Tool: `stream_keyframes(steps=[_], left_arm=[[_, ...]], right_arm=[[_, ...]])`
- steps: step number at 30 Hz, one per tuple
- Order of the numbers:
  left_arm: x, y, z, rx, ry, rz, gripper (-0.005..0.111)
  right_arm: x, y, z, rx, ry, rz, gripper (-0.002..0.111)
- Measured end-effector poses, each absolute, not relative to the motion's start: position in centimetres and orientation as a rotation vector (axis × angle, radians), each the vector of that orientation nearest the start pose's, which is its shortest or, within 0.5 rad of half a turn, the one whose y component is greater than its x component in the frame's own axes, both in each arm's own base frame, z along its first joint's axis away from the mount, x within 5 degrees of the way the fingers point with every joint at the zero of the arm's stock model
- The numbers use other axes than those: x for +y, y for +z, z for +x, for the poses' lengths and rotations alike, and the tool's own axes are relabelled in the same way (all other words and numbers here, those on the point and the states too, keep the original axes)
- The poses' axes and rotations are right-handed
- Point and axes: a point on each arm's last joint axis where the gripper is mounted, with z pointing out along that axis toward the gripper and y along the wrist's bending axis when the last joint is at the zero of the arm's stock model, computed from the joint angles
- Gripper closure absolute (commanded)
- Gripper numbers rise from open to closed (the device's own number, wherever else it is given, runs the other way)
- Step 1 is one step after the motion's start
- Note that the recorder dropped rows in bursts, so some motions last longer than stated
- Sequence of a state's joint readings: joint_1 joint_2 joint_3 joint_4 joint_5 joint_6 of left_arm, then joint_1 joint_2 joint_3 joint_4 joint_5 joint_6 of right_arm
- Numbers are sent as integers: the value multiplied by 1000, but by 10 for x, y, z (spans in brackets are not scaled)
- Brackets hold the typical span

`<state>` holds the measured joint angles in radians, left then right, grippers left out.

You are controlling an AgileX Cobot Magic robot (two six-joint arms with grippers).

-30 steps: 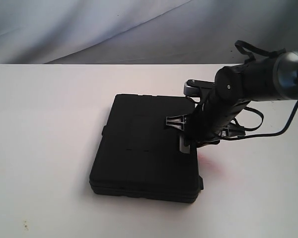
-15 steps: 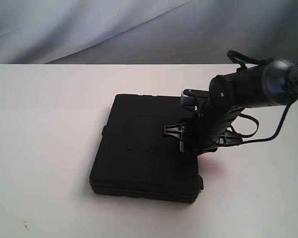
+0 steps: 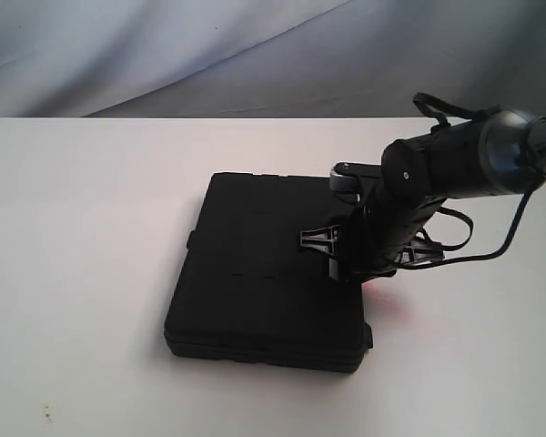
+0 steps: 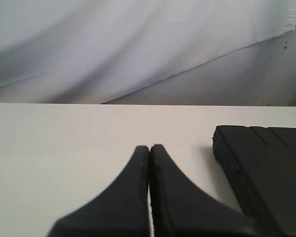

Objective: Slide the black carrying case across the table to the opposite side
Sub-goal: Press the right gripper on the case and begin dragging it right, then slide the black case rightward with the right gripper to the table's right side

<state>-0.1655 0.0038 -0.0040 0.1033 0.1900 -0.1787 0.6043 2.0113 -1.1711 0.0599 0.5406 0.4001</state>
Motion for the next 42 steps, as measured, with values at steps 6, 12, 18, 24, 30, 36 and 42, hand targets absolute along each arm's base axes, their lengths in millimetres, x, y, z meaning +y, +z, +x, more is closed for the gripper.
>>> stream_keyframes(steps=[6,12,18,24,30,36,42], left_arm=[[-7,197,56,1674,-167,59,107],[-7,197,56,1674,-167,59,107],[-7,197,56,1674,-167,59,107],[-7,197,56,1674,-167,59,107],[-7,197,56,1674,-167,59,107],[-7,197,56,1674,-167,59,107],[-7,197,56,1674,-167,59,107]], right_arm=[[214,119,310,2895,194,-236,108],[208,123,310,2898,88,-269,108],[181,132,316,2906,-26,-259,108],[144,131,317,2921,-108,-201,108],[109,130,318,2933,-180,-136,108],[92,130,322,2931,-221,-118,108],[80,130,325,2934,-233,-102,108]])
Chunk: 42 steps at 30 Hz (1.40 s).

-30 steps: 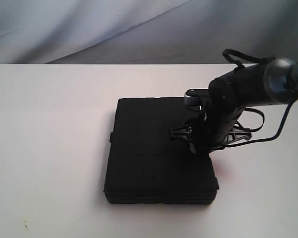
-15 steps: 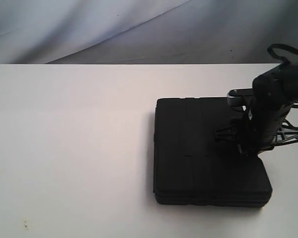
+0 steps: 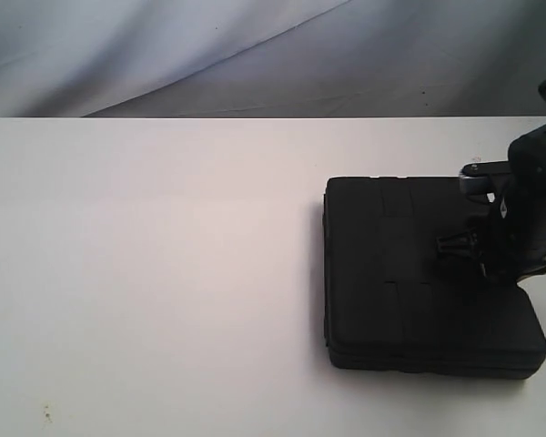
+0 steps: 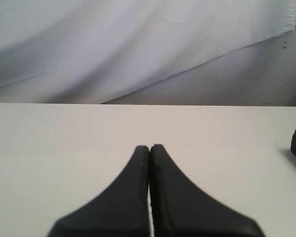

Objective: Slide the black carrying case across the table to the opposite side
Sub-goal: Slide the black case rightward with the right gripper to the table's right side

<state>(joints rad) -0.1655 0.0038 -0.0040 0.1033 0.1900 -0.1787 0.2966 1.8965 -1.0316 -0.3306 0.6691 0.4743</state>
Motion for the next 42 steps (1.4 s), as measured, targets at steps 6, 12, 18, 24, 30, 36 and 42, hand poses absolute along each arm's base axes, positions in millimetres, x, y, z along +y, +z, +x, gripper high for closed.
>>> stream_keyframes(steps=[6,12,18,24,30,36,42], left_arm=[[-7,197,56,1674,-167,59,107],[-7,197,56,1674,-167,59,107],[-7,197,56,1674,-167,59,107],[-7,197,56,1674,-167,59,107],[-7,197,56,1674,-167,59,107],[-7,197,56,1674,-167,59,107],[-7,197,56,1674,-167,59,107]], right_arm=[[70,130,327,2937,-254,-96,108],[70,130,327,2935,-258,-110,108],[70,130,327,2937,-256,-117,108],[70,130,327,2939,-253,-116,108],[71,129,327,2949,-224,-104,108],[71,129,327,2948,-220,-107,108],[72,130,328,2931,-207,-121,105]])
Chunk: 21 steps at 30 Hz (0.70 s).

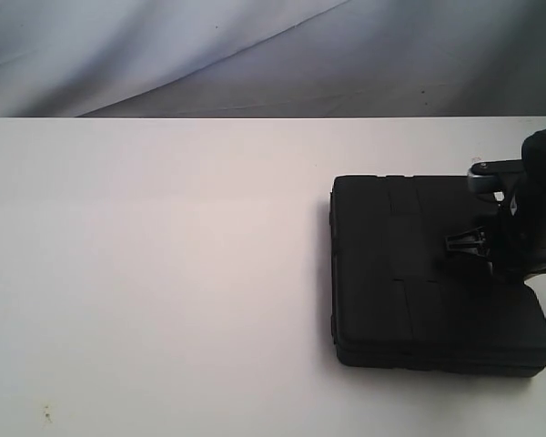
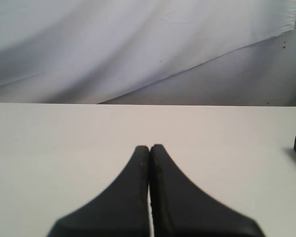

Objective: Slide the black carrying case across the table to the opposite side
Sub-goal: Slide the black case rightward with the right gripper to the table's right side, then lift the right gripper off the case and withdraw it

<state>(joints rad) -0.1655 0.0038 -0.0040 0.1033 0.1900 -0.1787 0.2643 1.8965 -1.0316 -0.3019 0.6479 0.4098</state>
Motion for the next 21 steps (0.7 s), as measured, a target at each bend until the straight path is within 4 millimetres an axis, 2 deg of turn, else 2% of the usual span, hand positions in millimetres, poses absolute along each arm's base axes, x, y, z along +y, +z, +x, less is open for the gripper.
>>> stream_keyframes(steps=[5,8,21], left_arm=[[-7,197,56,1674,-167,59,107],[-7,197,56,1674,-167,59,107],[-7,197,56,1674,-167,59,107]], right_arm=[[72,130,329,2922,-200,-130,89],[73,130,330,2919,-198,-130,84],[74,138,333,2854,-178,-157,82]])
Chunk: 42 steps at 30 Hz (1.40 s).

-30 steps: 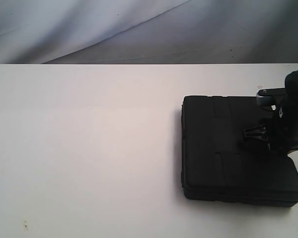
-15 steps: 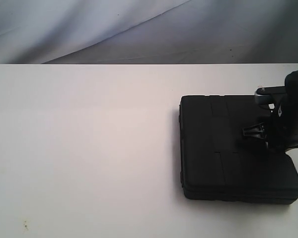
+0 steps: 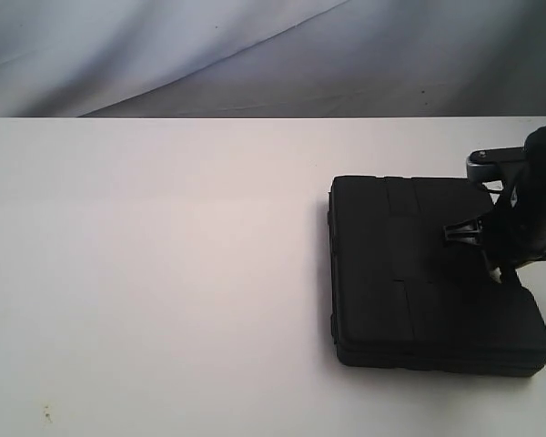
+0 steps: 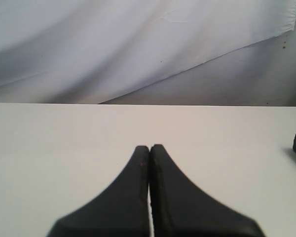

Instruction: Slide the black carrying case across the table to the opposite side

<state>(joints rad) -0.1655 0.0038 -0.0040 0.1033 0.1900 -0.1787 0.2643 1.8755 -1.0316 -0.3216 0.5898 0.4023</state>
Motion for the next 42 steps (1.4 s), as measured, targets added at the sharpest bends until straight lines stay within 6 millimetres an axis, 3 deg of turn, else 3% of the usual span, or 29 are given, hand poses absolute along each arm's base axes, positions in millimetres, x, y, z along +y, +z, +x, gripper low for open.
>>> stream_keyframes(steps=[3,8,14,19,23,27,35,42], left_arm=[[-7,197,56,1674,-167,59,107],[-7,197,56,1674,-167,59,107],[-7,197,56,1674,-167,59,107],[-7,197,56,1674,-167,59,107],[-7,197,56,1674,-167,59,107],[-7,197,56,1674,-167,59,107],[-7,197,56,1674,-167,59,107],[-7,197,56,1674,-167,59,107]], right_arm=[[74,151,335,2789,-166,-175,82],[74,190,335,2620,-120,-193,83],[72,252,325,2364,-98,-291,108],[69,311,302,2107,-69,-355,108],[66,356,265,1826,1,-370,108],[61,383,224,1575,14,-425,108],[42,410,148,1349,-31,-421,108],[14,426,78,1236,-192,-384,108]])
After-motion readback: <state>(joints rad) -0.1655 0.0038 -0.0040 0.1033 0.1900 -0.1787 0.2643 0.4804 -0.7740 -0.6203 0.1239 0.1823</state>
